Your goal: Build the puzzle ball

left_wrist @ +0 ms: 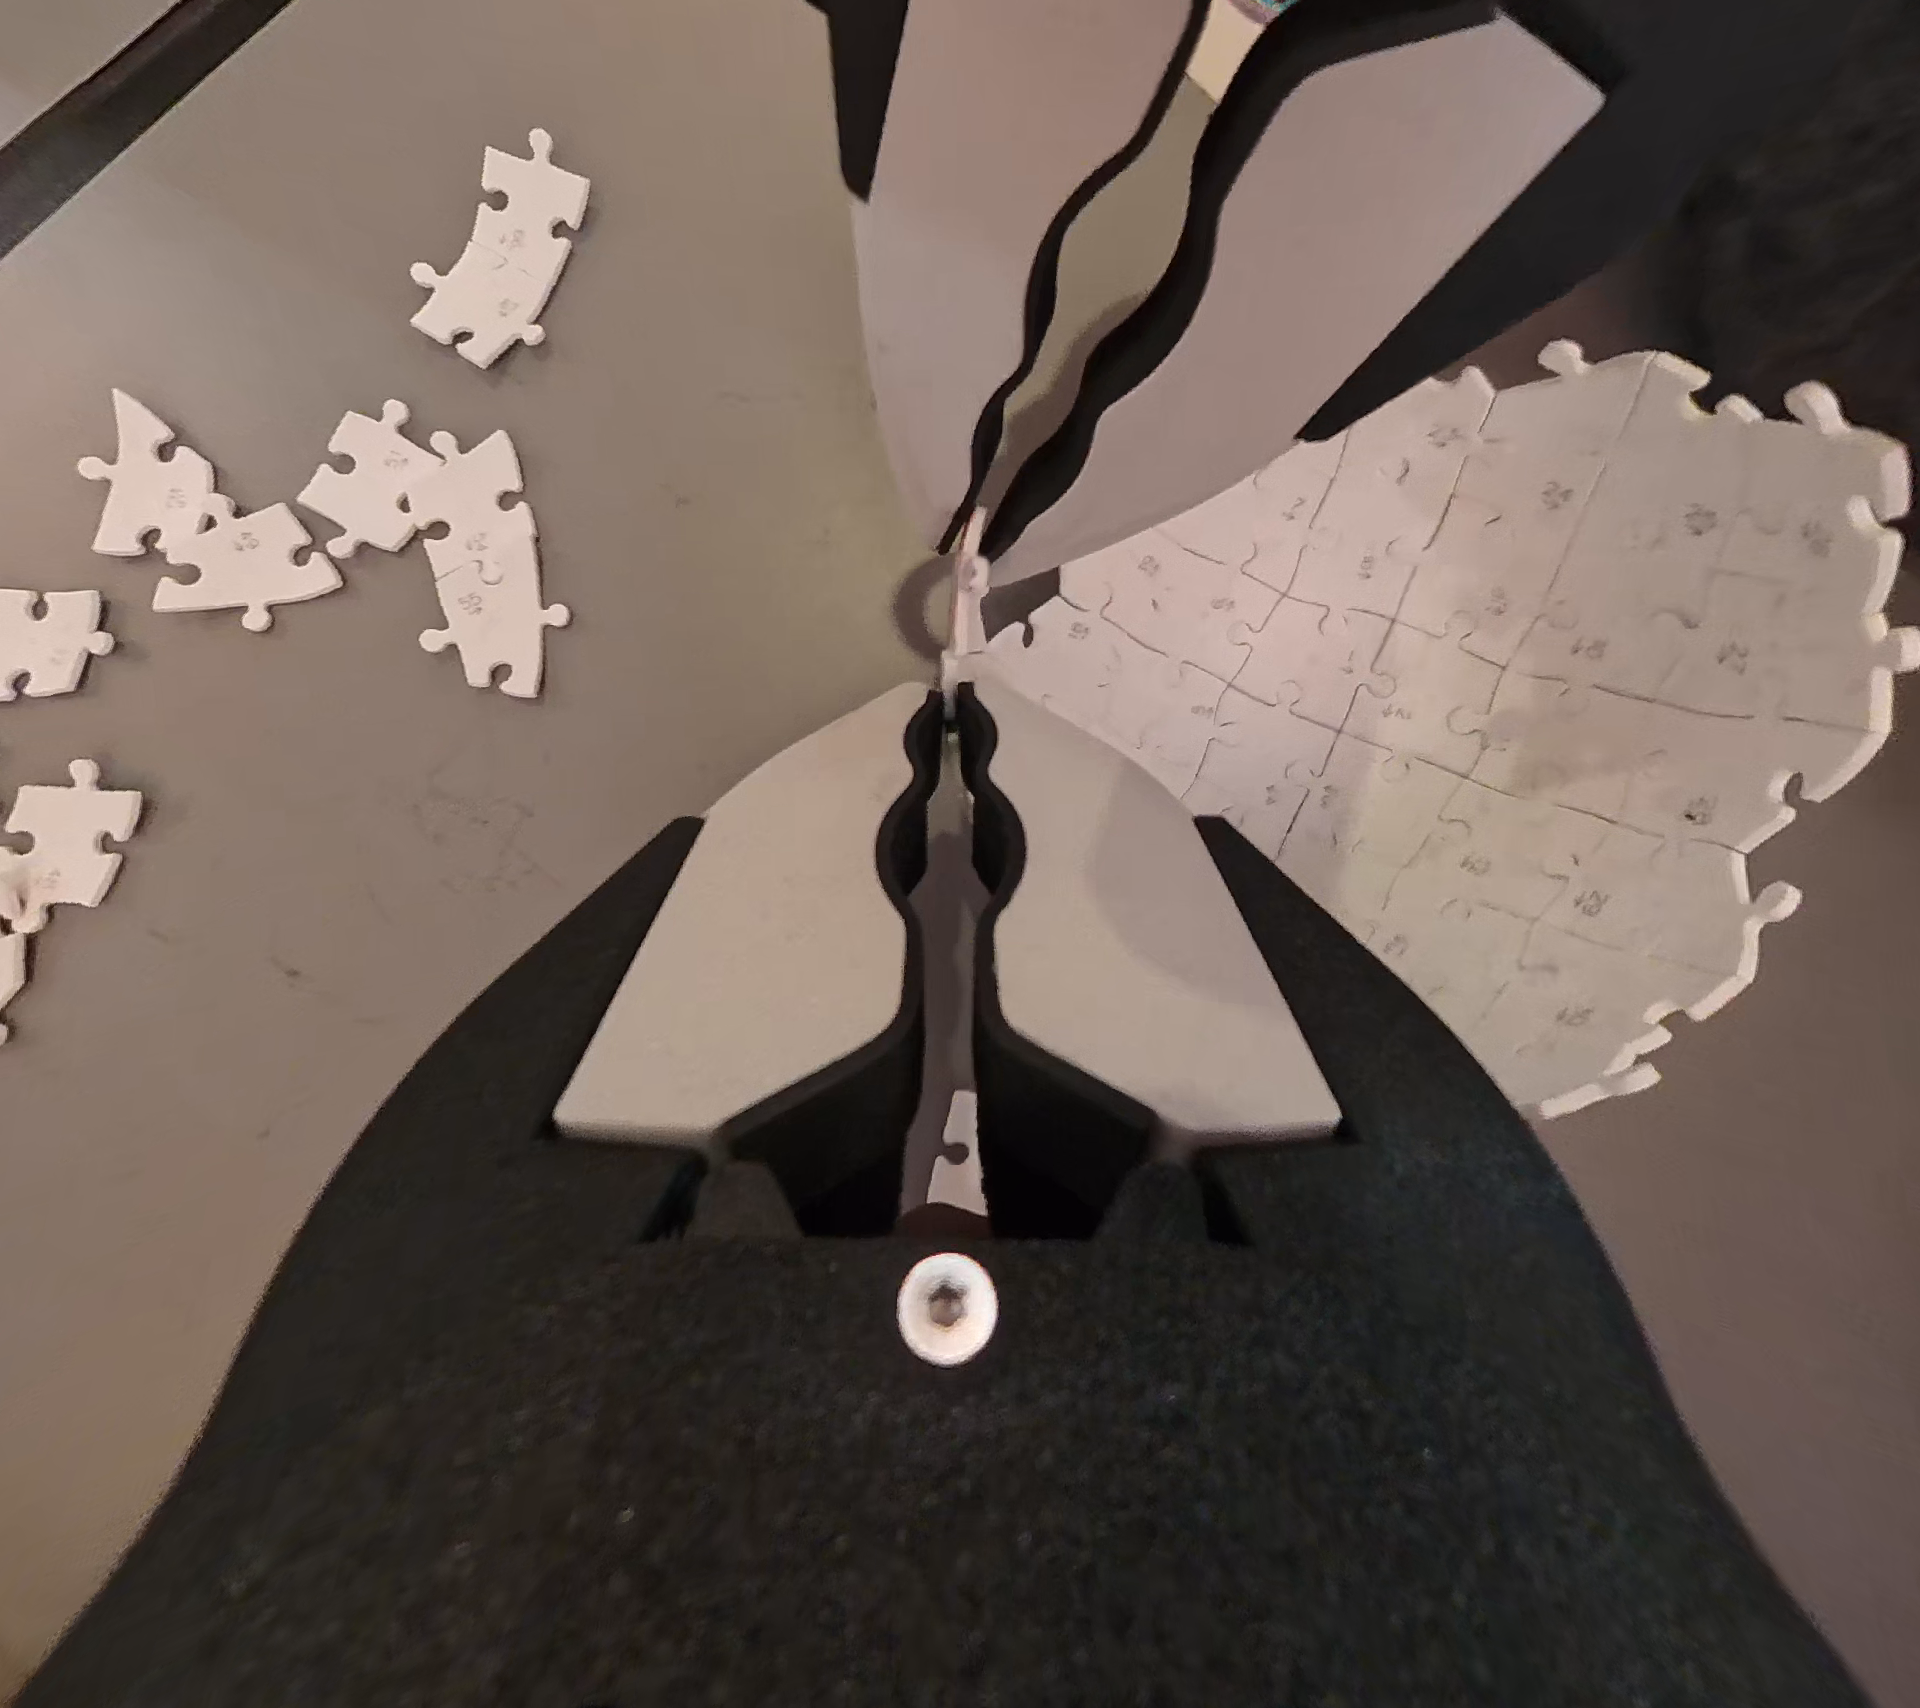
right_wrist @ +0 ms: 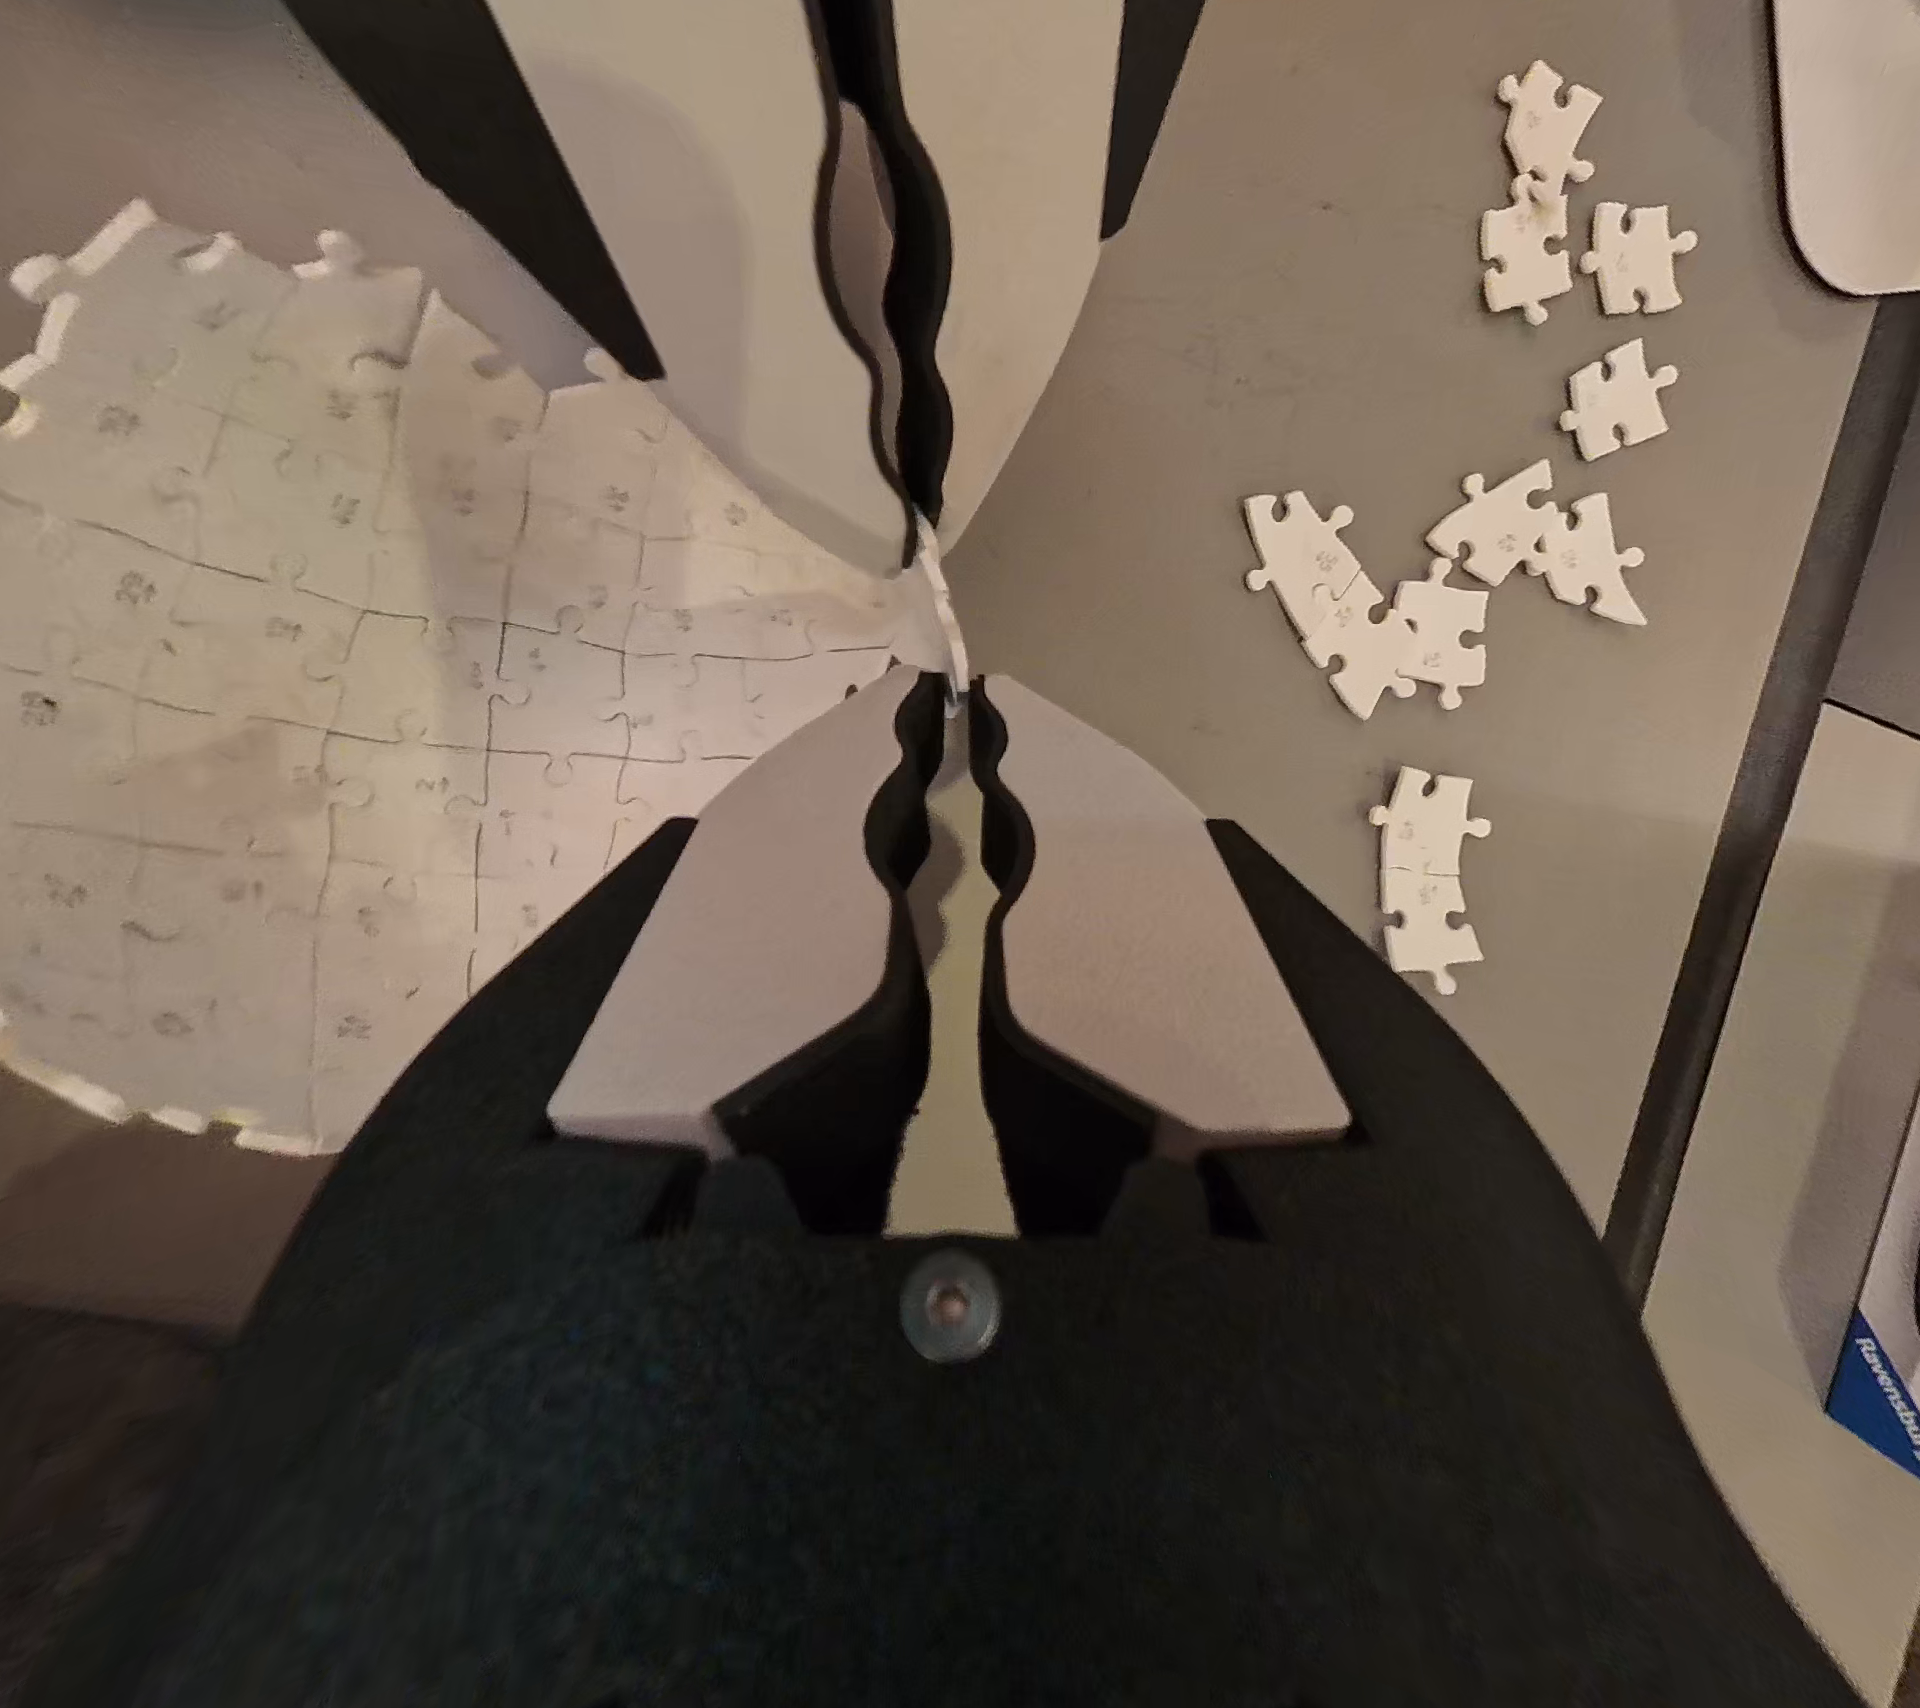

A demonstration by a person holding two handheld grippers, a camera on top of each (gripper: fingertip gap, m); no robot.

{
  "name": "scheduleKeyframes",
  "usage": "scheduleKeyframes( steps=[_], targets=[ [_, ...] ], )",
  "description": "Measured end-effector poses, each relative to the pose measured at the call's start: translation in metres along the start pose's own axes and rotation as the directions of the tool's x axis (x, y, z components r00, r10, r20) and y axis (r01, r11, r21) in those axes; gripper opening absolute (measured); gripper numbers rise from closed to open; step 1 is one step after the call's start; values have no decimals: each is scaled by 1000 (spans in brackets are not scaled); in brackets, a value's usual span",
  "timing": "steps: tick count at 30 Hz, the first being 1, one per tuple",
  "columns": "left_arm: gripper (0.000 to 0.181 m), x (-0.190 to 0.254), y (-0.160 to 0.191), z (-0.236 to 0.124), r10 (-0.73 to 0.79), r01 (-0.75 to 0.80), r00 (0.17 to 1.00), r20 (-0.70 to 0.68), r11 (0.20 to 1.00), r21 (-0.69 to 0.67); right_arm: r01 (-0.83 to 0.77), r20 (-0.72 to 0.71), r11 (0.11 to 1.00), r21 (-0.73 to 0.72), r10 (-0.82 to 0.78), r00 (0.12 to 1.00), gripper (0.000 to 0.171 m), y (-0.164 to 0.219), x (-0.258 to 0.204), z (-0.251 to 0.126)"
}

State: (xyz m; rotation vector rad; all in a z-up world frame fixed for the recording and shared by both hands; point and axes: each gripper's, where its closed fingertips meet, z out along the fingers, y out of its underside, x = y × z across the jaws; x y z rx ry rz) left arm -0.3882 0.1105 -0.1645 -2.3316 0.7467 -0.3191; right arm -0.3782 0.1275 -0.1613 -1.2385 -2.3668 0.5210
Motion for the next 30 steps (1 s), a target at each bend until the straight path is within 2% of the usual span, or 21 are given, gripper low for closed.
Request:
scheduleKeyframes(
  steps=[23, 27, 30],
  targets=[
    [3, 2, 2, 1, 27, -27, 999, 16, 999, -20, -209, 107, 977, -36, 211, 972, 4, 3, -4, 4],
    [2, 4, 2, 1, 19, -20, 1000, -4, 1000, -12, -137, 94, 990, -10, 138, 986, 4, 1, -7, 2],
    [2, 6, 1, 0, 27, -27, 1000, -9, 1000, -8, -76, 69, 996, 39, 74, 995, 15, -6, -6, -2]
  ],
)
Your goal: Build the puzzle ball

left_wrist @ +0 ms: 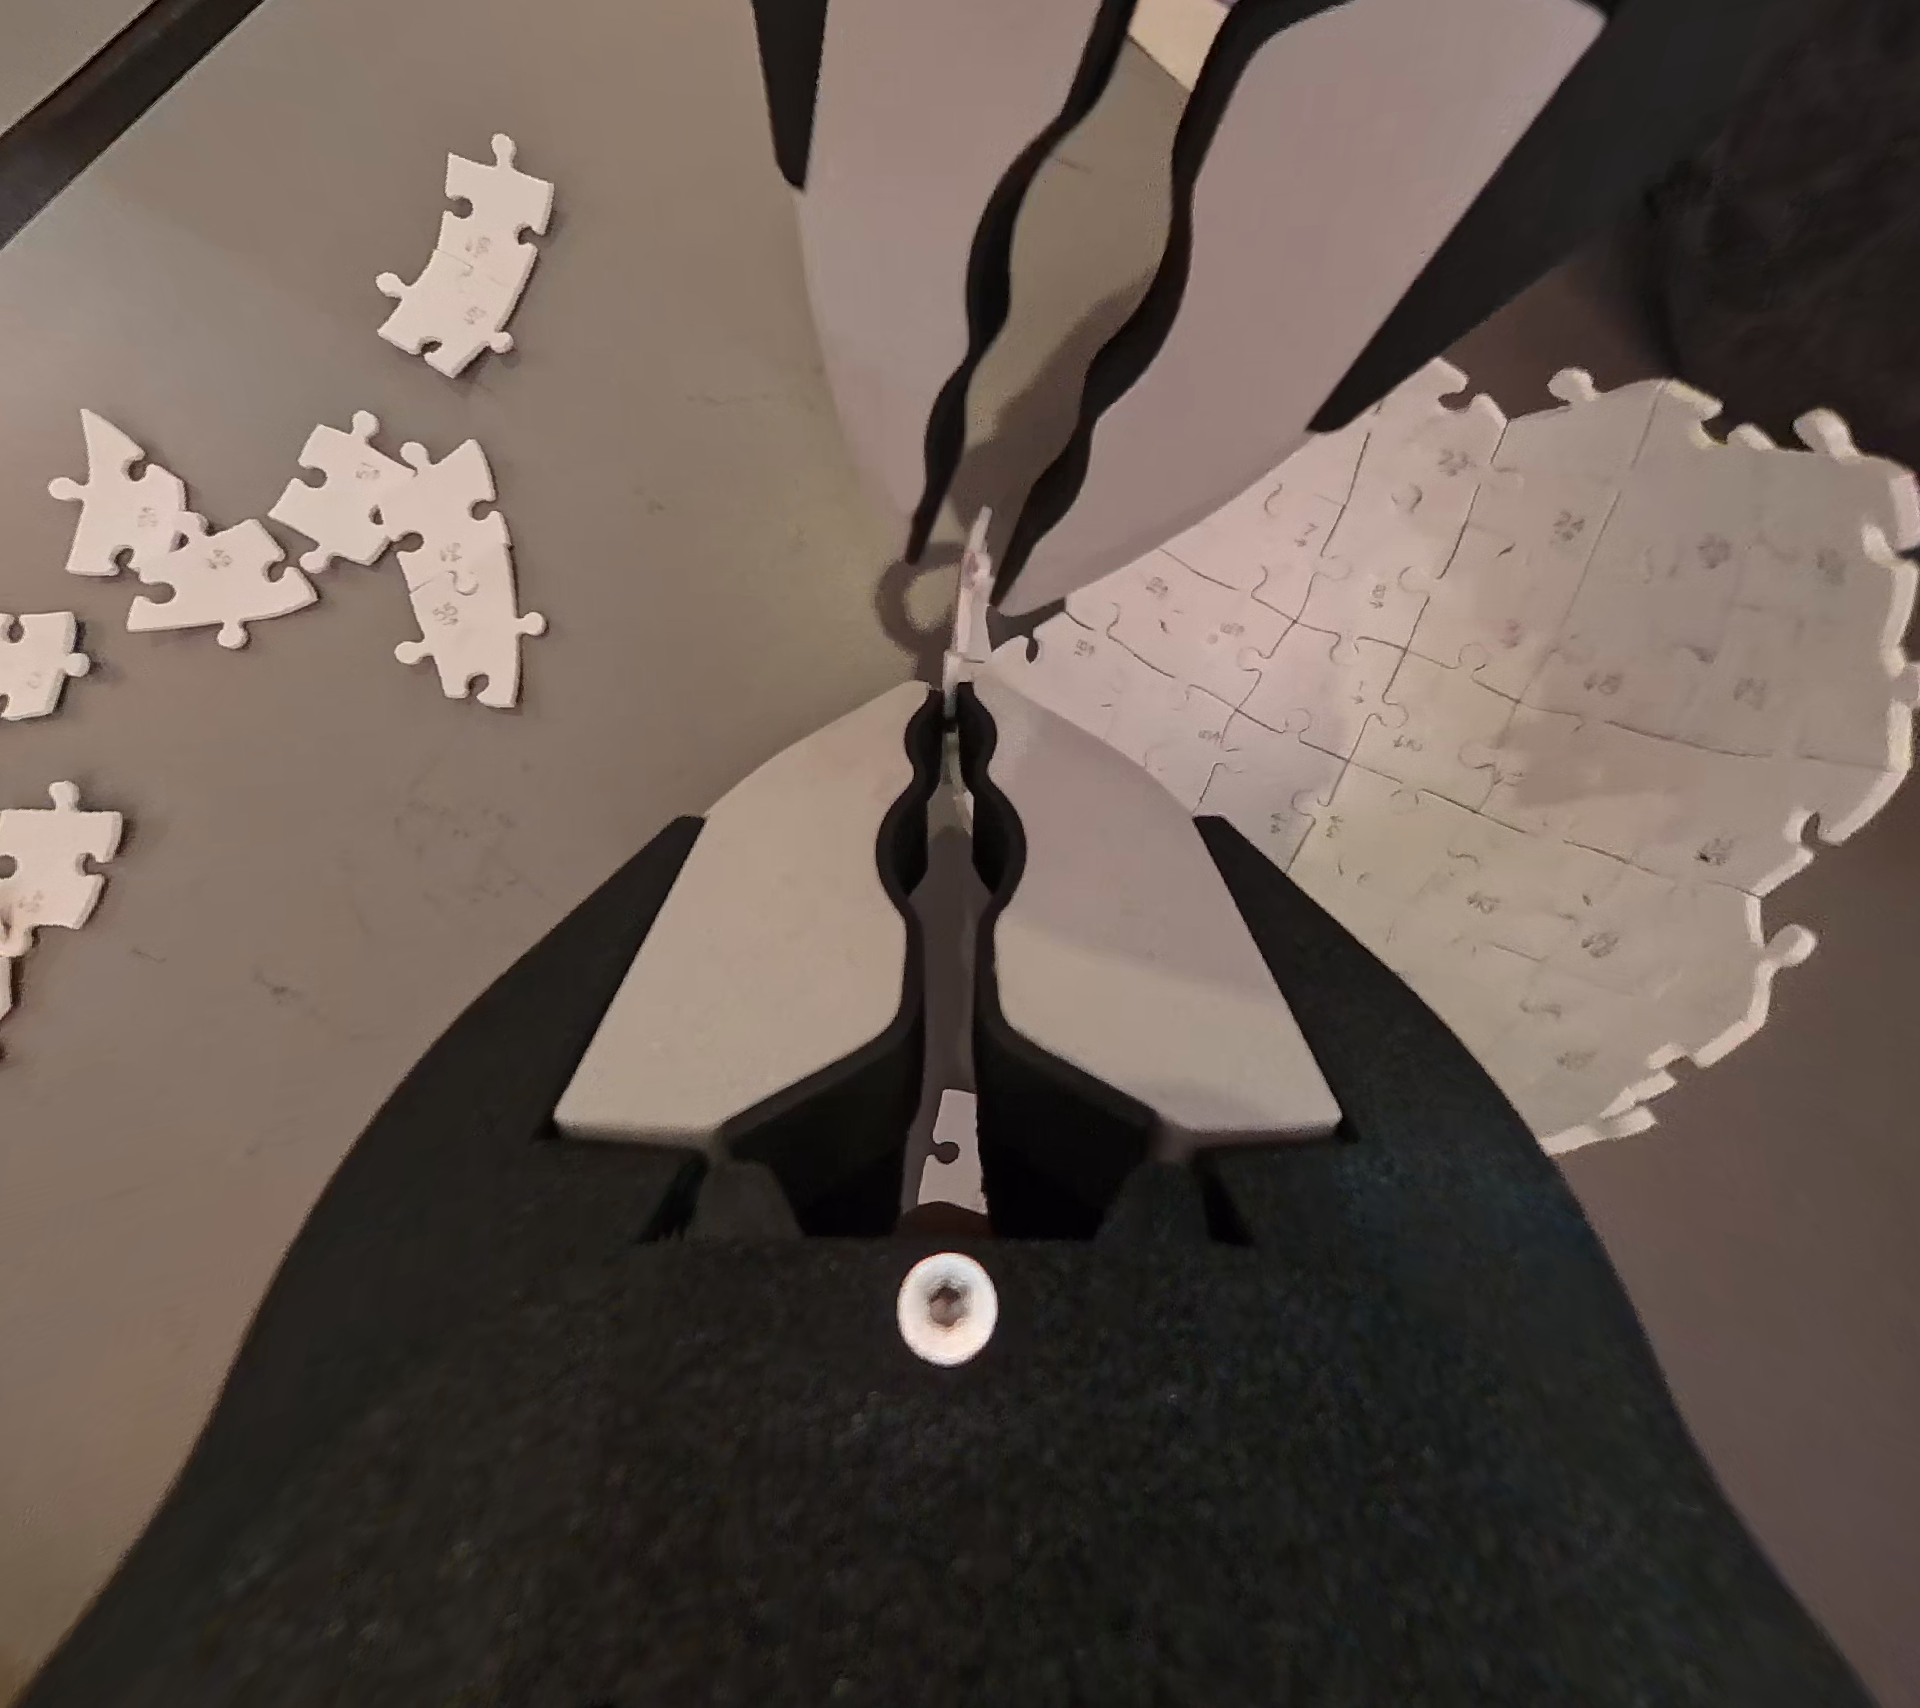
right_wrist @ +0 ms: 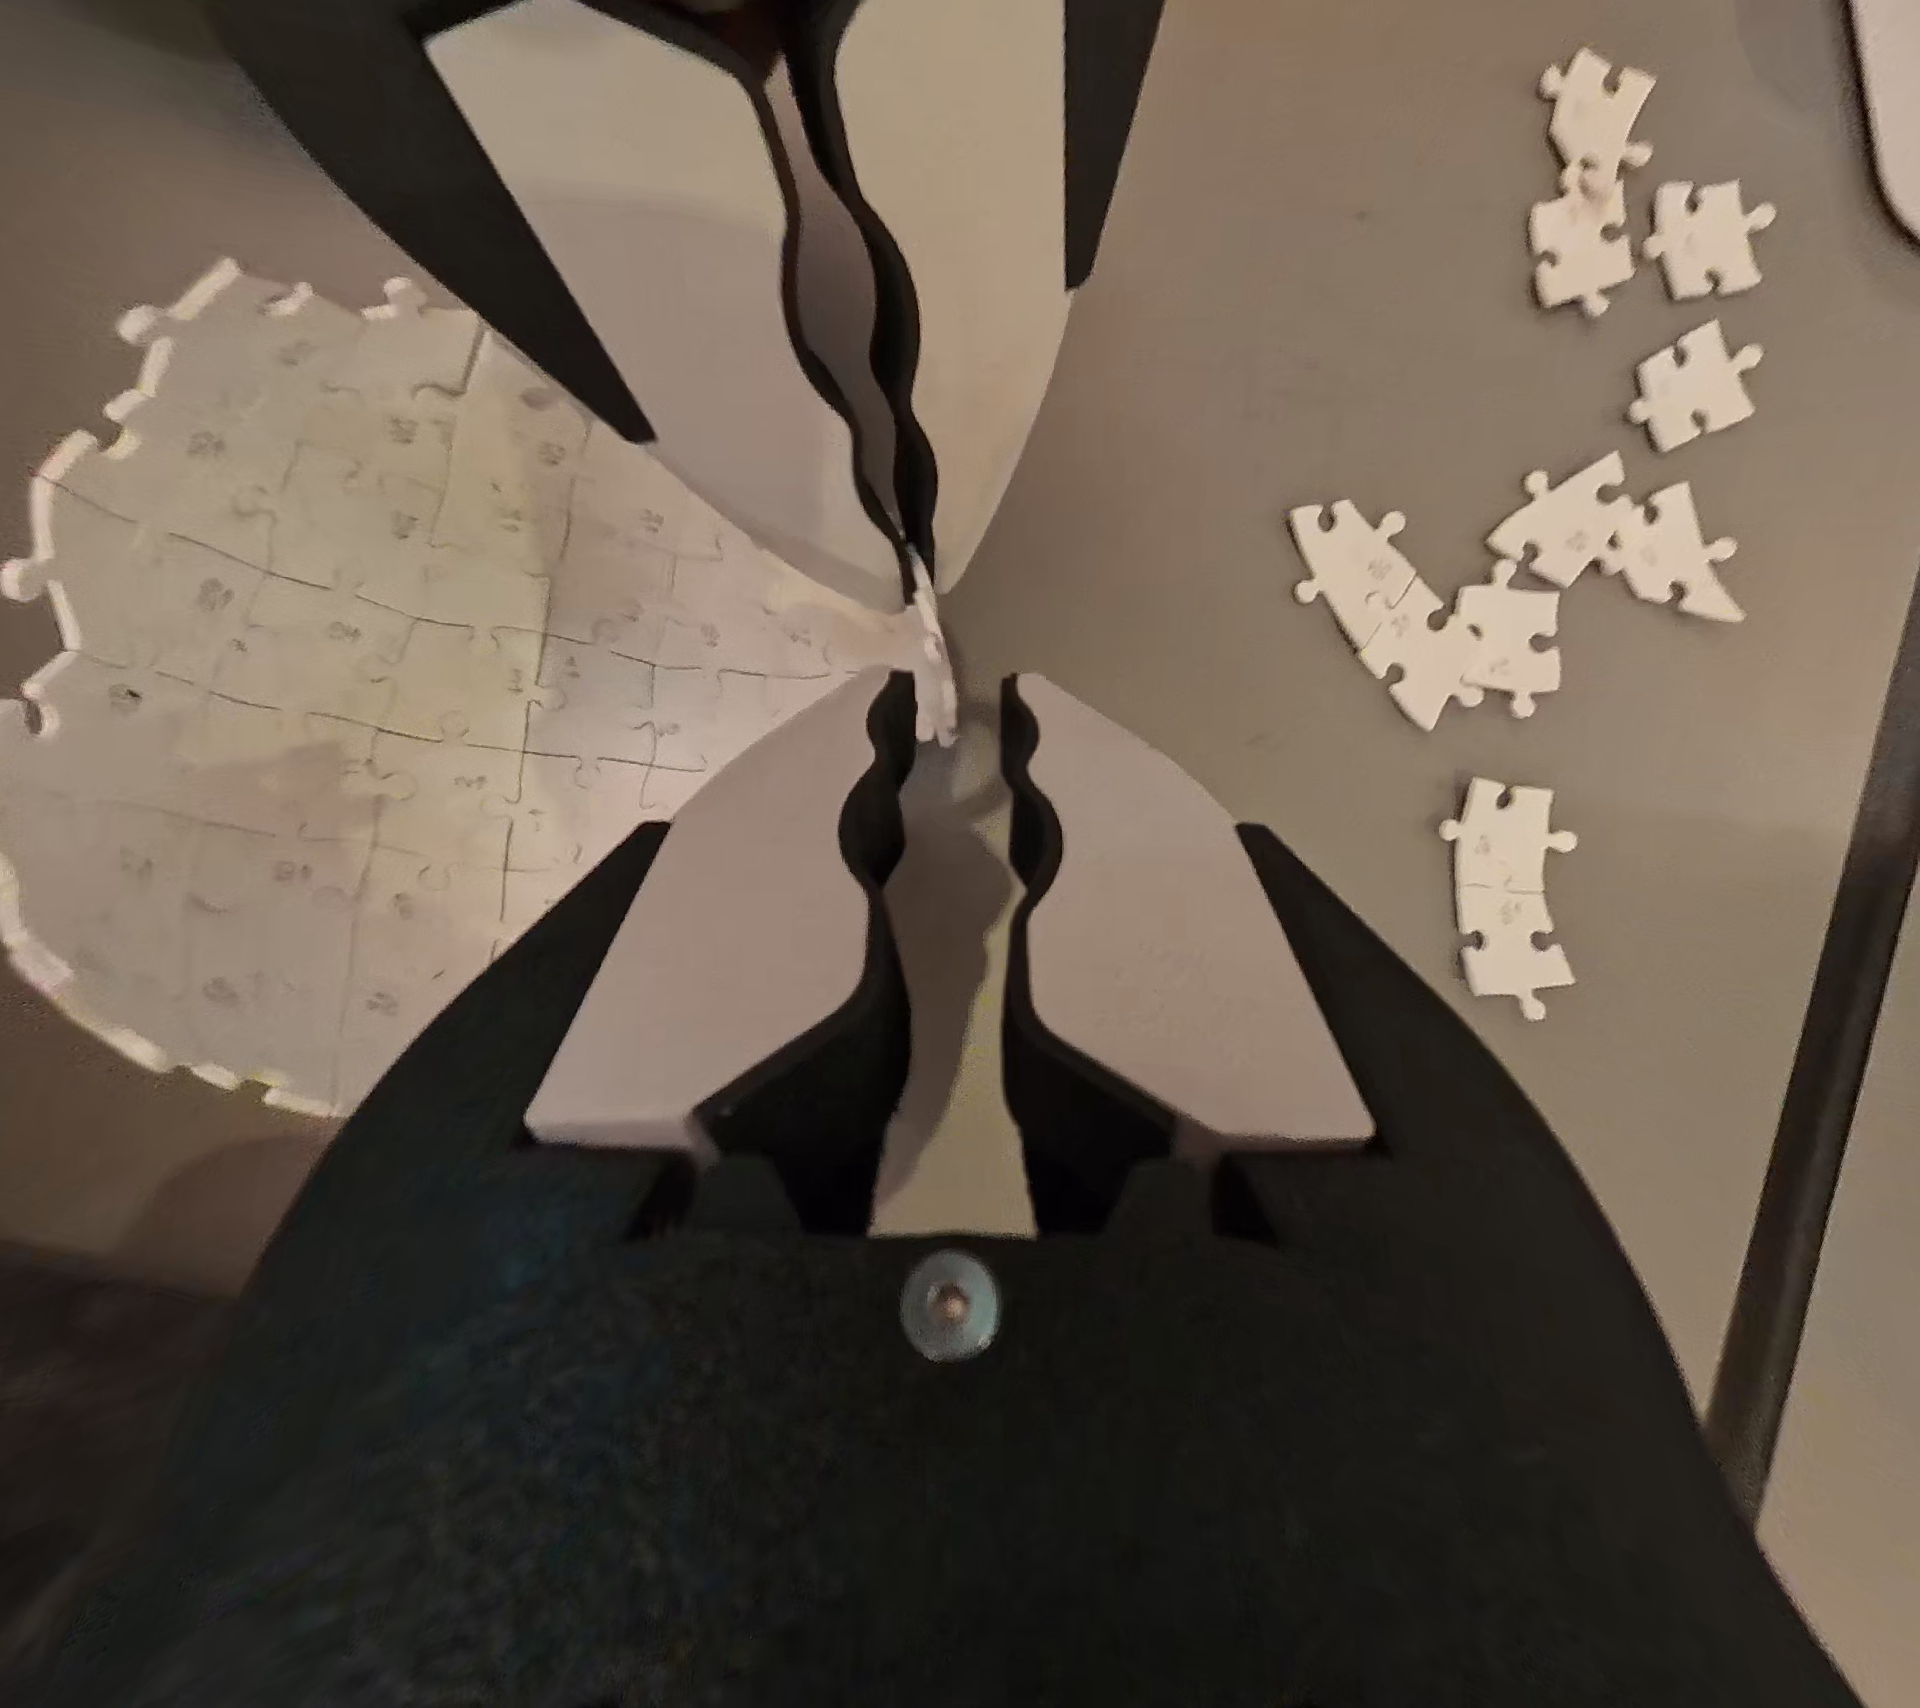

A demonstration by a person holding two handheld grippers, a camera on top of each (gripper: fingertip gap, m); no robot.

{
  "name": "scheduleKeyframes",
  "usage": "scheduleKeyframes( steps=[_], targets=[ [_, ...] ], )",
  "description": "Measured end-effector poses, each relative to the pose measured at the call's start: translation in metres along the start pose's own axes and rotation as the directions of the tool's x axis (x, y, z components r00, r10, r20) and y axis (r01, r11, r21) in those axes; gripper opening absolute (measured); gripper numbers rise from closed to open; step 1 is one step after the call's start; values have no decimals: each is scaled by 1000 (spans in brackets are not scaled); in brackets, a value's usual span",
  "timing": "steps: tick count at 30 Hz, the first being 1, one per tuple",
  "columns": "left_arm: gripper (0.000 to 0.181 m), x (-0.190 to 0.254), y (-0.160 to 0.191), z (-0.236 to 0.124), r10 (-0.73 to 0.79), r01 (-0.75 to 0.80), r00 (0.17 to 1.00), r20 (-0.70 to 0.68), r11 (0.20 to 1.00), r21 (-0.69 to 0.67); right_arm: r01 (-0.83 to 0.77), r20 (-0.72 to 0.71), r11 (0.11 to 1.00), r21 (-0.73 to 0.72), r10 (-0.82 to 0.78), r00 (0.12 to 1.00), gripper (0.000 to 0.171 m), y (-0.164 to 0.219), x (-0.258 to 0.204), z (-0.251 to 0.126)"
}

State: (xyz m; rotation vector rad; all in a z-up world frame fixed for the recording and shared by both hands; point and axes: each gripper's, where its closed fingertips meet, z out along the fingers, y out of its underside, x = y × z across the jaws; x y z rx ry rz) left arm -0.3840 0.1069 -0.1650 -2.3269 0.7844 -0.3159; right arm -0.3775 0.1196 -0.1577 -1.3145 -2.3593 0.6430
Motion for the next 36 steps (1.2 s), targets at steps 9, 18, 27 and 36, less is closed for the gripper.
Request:
scheduleKeyframes(
  steps=[9, 18, 27, 36],
  targets=[
    [2, 0, 1, -1, 11, -11, 1000, 1, 1000, -1, 157, 10, 985, 76, -159, 987, 8, -12, -1, -1],
    [2, 0, 0, 0, 18, -18, 1000, 5, 1000, 2, 187, 29, 976, 113, -191, 981, 3, -14, -4, 1],
    [2, 1, 2, 1, 21, -21, 1000, 4, 1000, -9, 192, 27, 976, 98, -196, 980, 2, -14, -5, 3],
    [2, 1, 3, 0, 12, -12, 1000, -8, 1000, -4, 187, 22, 978, 94, -190, 982, 10, -11, -5, -6]
  ],
)
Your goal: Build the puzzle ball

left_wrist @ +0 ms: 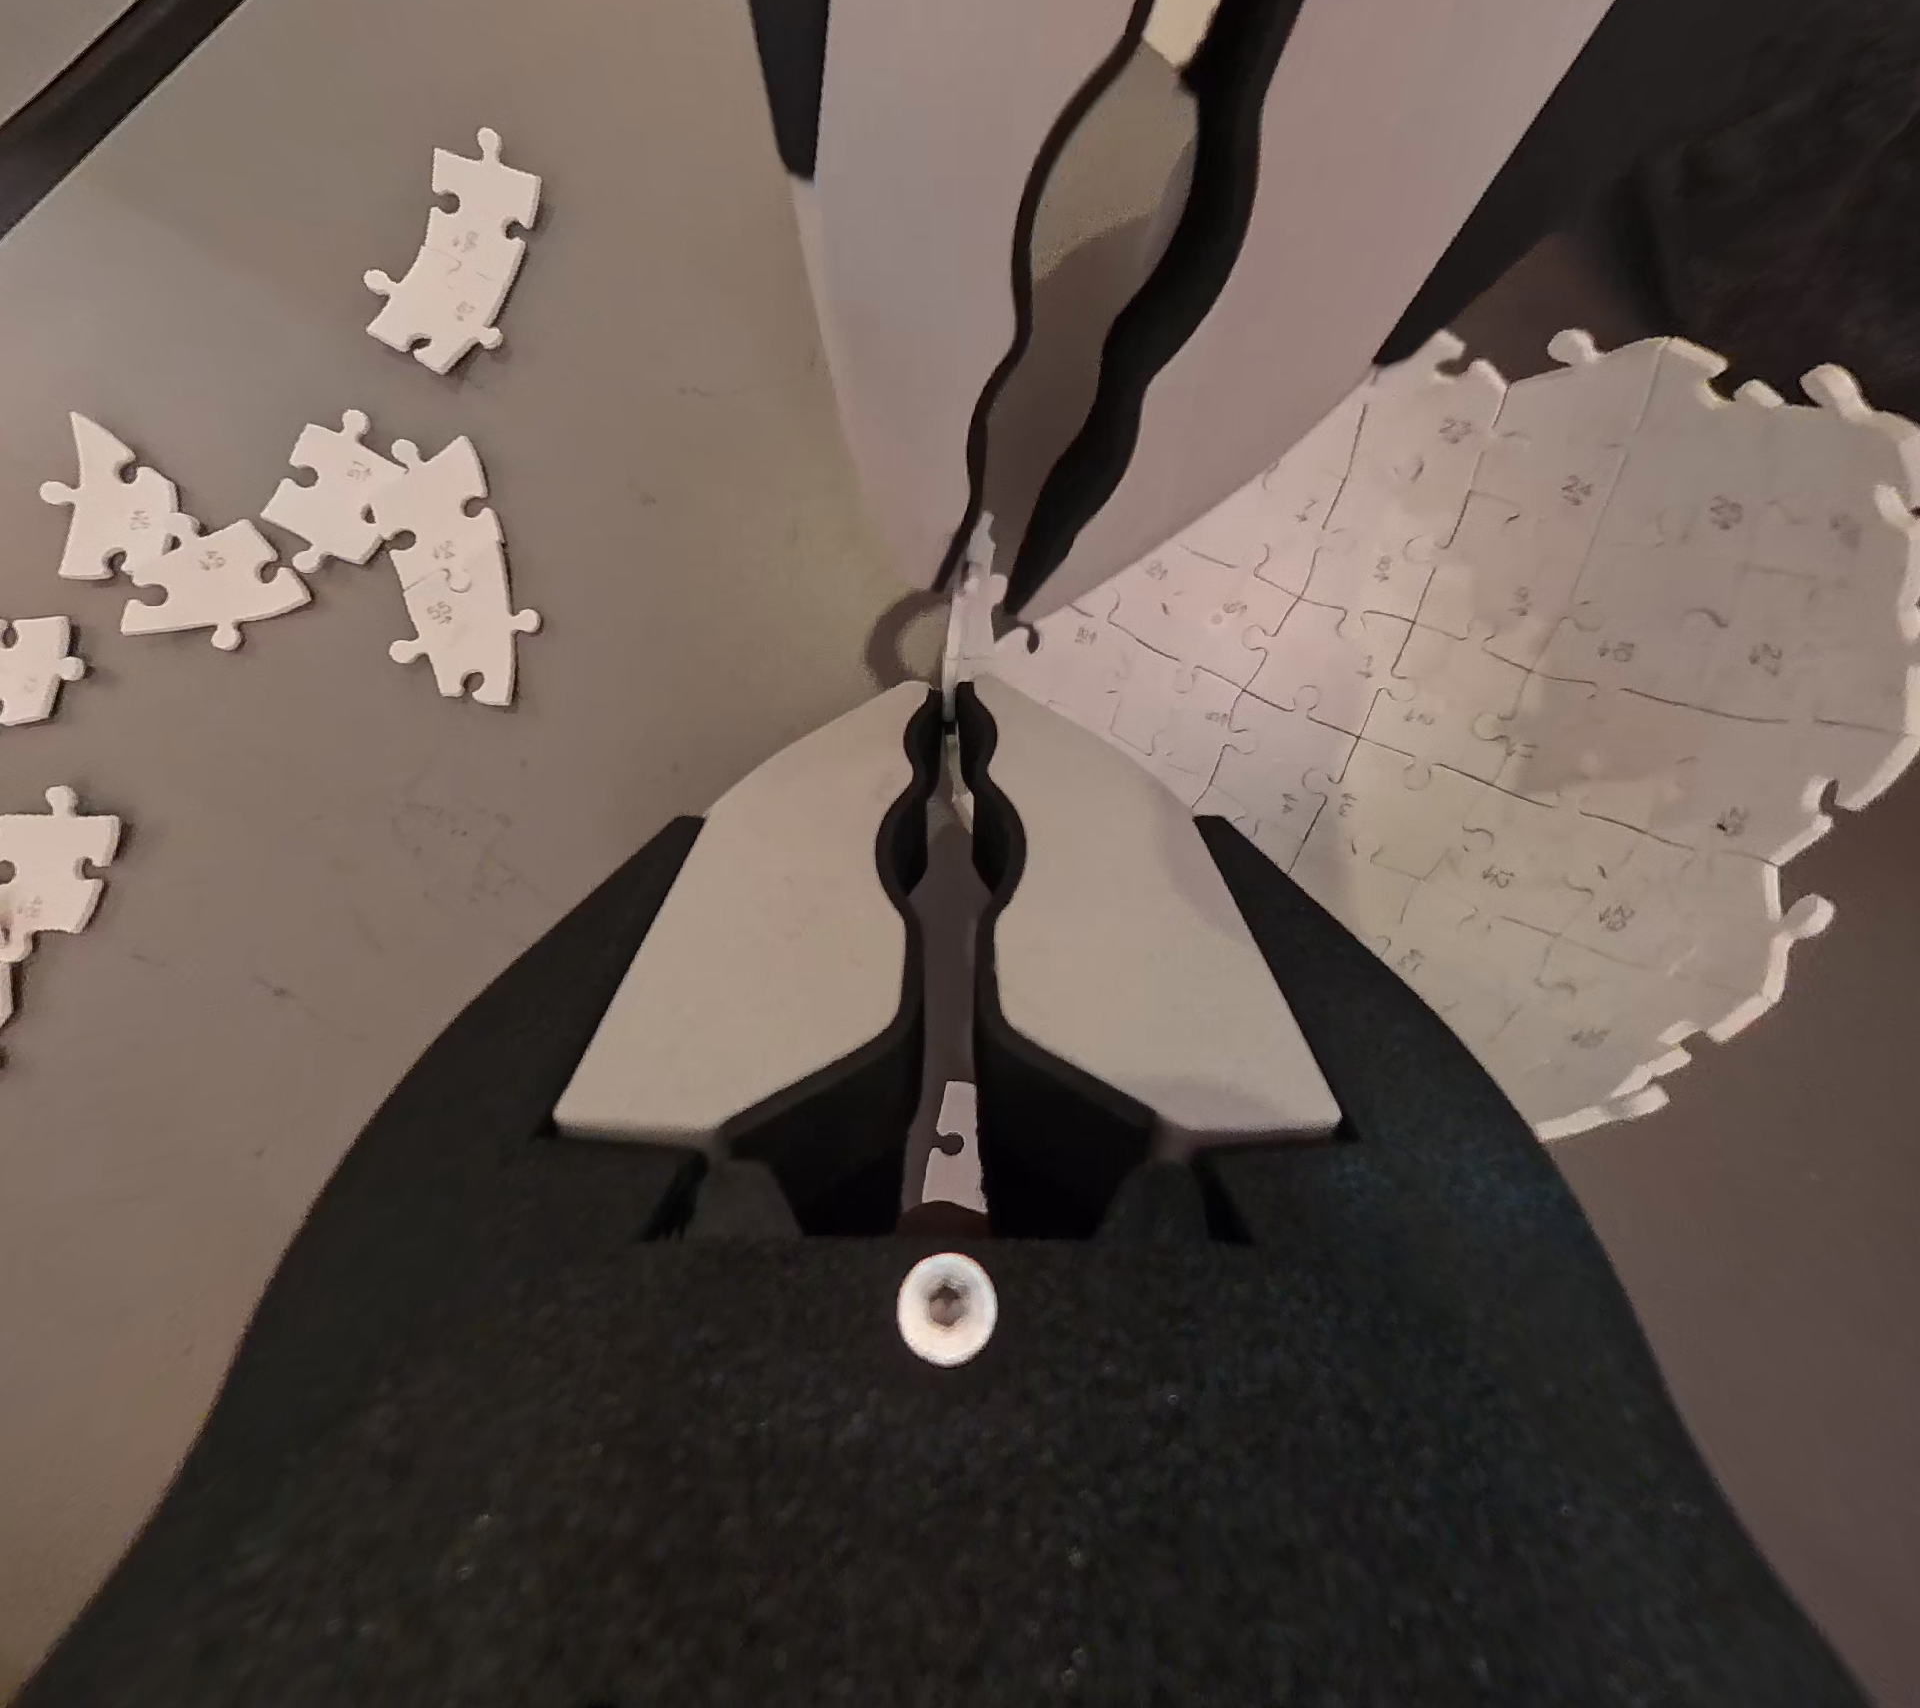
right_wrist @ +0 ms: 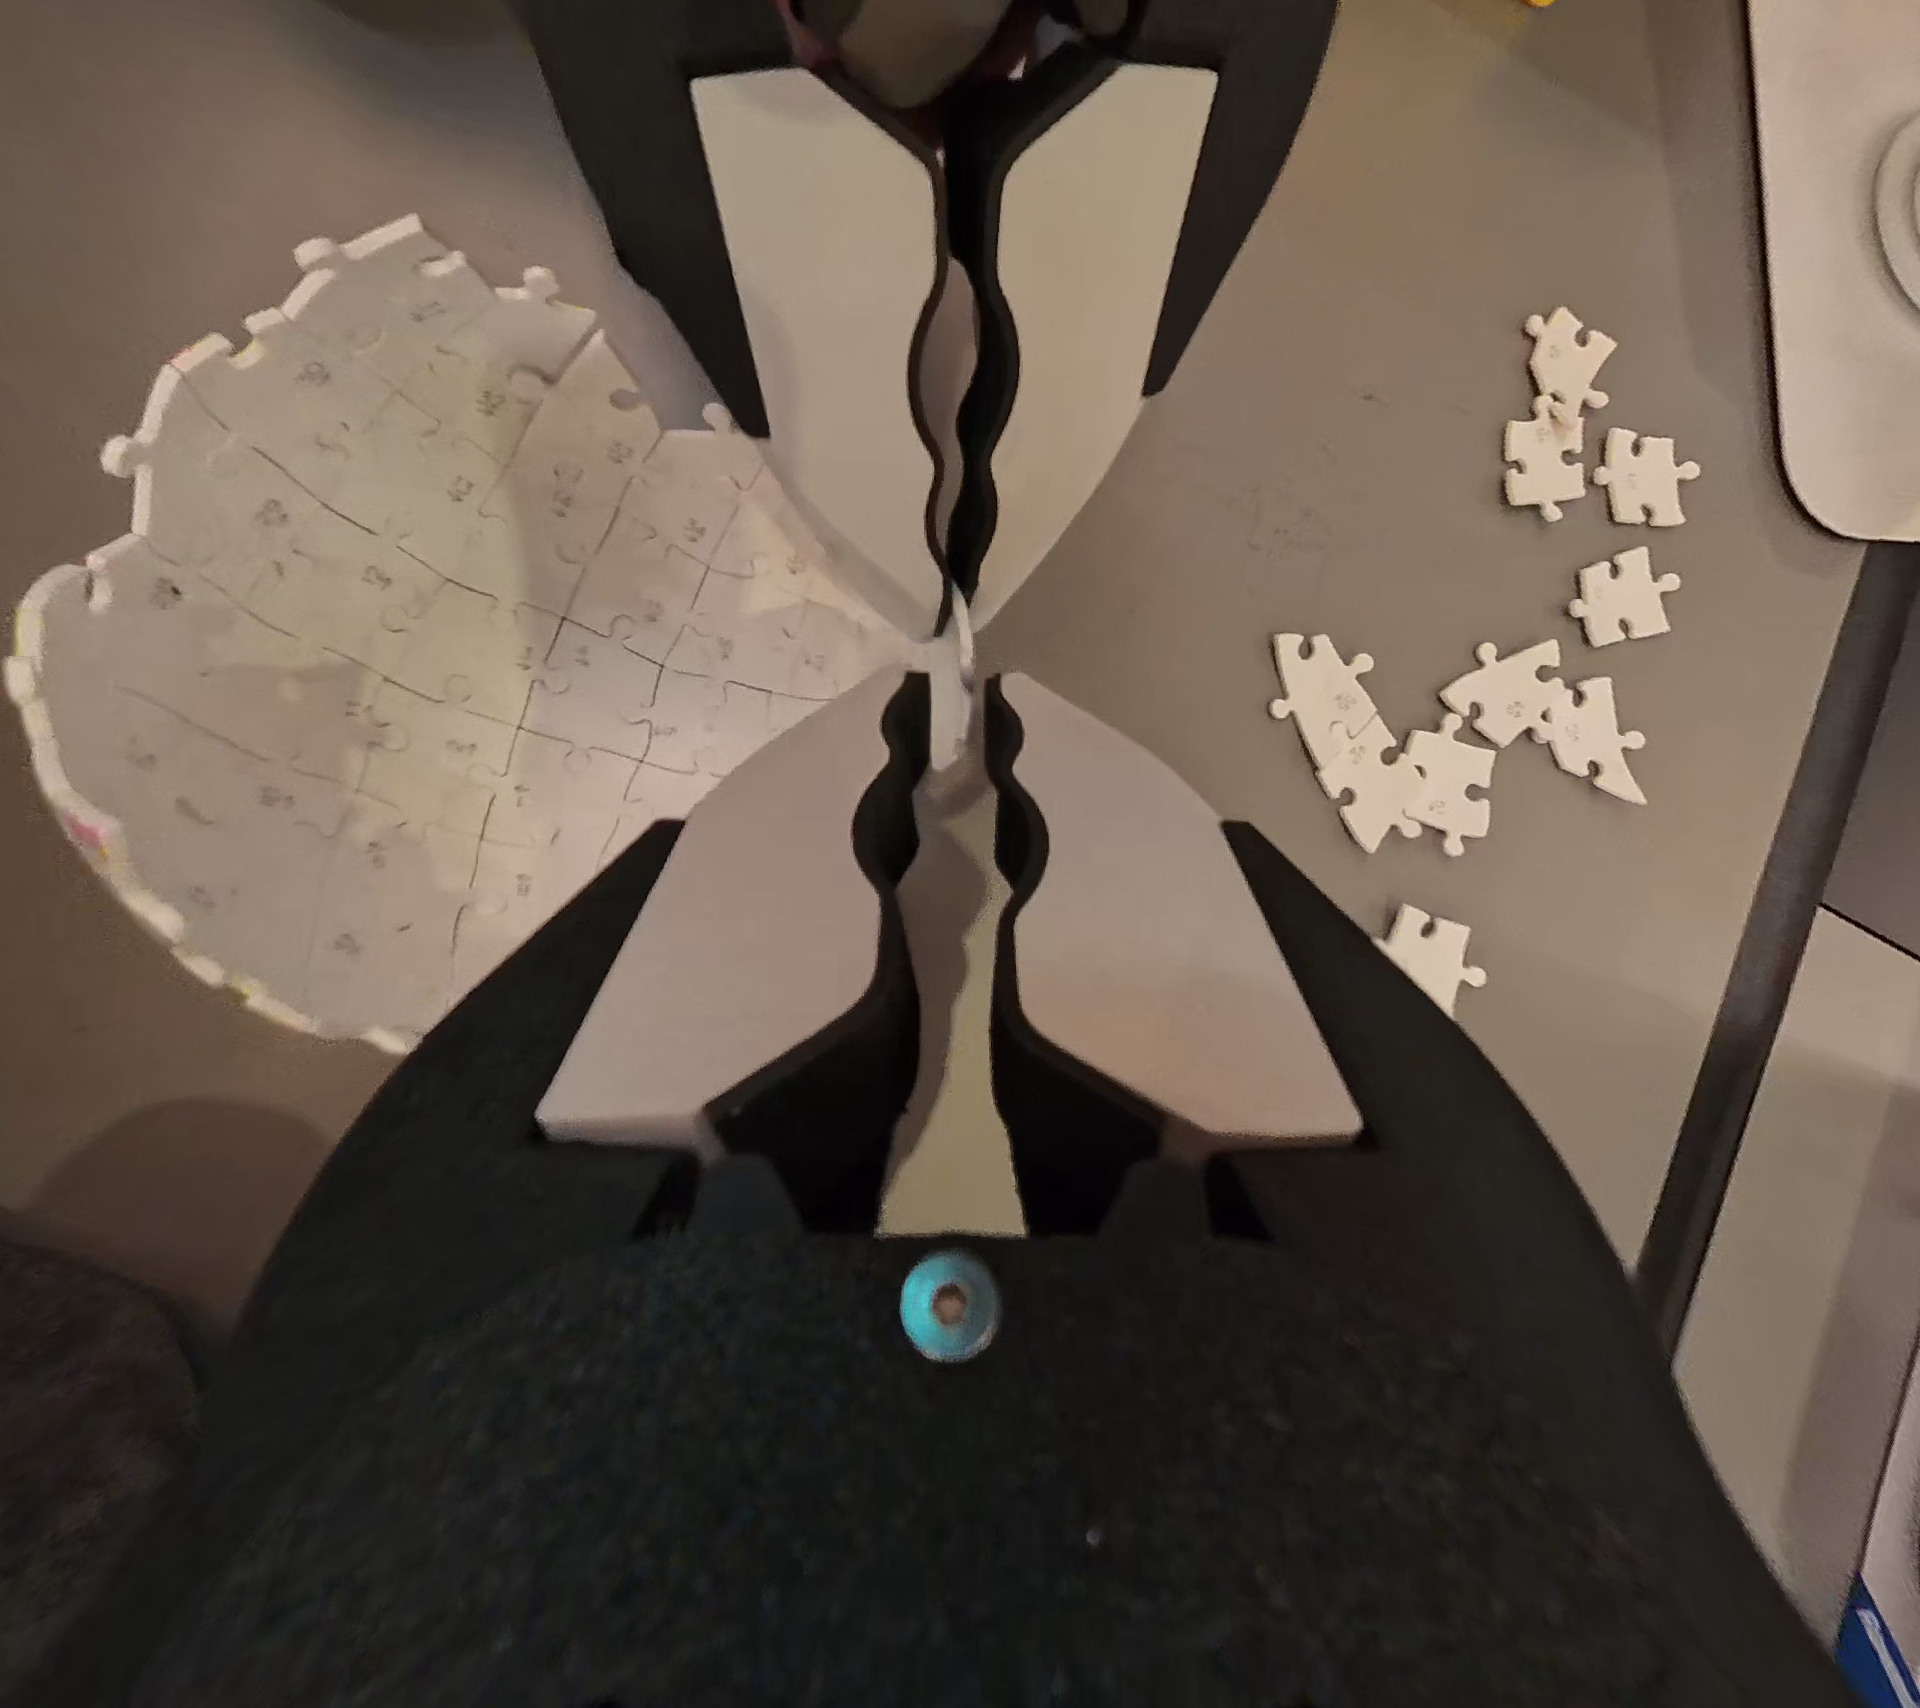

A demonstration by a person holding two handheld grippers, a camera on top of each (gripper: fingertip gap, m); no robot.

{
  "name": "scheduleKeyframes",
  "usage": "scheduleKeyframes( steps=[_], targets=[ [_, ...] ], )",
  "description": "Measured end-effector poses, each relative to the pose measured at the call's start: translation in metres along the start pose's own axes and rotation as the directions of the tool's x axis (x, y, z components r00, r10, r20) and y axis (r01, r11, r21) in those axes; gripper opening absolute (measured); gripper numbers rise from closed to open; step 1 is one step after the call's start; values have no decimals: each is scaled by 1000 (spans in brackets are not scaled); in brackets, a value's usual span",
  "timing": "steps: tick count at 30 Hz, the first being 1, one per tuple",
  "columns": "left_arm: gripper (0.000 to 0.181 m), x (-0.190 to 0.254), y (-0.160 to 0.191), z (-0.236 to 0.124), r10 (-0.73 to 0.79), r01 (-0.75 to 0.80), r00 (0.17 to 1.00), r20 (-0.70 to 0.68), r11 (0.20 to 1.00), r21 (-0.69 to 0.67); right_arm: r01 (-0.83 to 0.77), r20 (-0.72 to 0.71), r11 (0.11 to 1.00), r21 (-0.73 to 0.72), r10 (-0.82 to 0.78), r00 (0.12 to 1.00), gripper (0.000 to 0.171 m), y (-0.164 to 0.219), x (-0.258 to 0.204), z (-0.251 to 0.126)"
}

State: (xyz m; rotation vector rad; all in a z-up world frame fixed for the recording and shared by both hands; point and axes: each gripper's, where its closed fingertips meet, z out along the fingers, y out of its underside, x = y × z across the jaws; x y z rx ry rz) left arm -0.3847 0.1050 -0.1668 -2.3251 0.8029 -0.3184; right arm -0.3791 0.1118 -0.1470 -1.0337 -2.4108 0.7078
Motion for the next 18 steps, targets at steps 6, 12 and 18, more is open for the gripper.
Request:
scheduleKeyframes(
  steps=[6, 12, 18],
  targets=[
    [2, 0, 0, 0, 0, 0, 1000, 1, 1000, -2, -3, -17, 1000, -19, 3, 1000, 3, 5, 2, -3],
    [2, 0, 1, 0, 2, -2, 1000, 3, 1000, -6, -5, -17, 1000, -27, 5, 1000, 3, 4, 2, 0],
    [2, 0, 2, 1, 3, -3, 1000, 2, 1000, -17, -12, -15, 999, -36, 11, 1000, 3, 4, 2, 3]
  ],
)
